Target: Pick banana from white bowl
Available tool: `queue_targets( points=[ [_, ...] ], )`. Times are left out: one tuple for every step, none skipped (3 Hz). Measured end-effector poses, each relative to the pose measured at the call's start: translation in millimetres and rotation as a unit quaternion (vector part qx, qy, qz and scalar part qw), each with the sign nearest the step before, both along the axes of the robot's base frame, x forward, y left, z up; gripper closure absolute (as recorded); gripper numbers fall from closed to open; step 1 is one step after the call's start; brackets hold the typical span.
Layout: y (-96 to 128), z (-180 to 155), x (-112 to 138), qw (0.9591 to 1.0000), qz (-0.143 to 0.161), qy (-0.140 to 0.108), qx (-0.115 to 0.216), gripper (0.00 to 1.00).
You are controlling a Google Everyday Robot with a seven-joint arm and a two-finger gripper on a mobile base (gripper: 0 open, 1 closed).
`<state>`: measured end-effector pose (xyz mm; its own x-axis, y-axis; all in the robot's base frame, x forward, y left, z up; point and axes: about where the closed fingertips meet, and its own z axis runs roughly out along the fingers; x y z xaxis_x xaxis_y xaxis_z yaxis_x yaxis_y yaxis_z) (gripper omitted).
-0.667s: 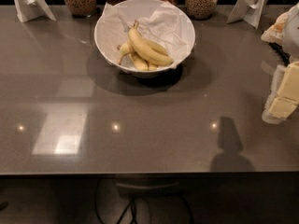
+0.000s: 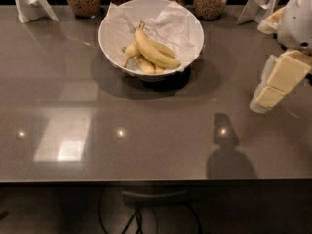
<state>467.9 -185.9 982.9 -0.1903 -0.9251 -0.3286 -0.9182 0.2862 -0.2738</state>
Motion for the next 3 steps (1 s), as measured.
queue_targets(
  points=[
    [39,12,40,0.9958,0.013,-0.037,0.082,0.00],
    [75,25,77,0.9842,0.026,-0.060,0.164,0.00],
    [75,25,77,0.9842,0.026,-0.060,0.164,0.00]
  ],
)
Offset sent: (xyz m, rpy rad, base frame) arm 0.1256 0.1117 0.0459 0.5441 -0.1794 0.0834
